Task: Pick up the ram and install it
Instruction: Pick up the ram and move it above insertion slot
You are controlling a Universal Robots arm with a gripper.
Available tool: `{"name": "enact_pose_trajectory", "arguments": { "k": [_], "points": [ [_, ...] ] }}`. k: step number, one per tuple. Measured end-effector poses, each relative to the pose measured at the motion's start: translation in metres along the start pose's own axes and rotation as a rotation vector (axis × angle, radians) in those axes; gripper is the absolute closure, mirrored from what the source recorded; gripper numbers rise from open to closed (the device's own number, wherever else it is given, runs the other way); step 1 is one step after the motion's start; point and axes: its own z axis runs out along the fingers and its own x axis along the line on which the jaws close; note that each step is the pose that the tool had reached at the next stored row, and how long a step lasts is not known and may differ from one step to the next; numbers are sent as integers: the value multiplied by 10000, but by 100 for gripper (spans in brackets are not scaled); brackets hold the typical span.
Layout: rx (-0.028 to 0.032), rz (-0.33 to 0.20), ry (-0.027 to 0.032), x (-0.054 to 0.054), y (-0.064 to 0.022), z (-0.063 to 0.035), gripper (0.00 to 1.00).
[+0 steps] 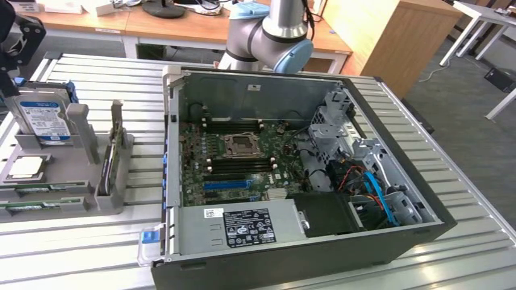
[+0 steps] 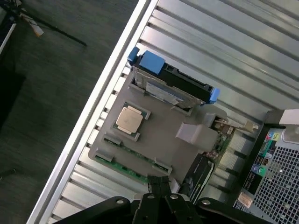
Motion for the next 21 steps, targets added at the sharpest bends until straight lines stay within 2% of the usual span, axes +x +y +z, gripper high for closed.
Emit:
{"name": "enact_pose_trajectory", "arguments": {
  "k": [21],
  "points": [
    [-36,-3817,180,0,0,10,89]
  ]
}}
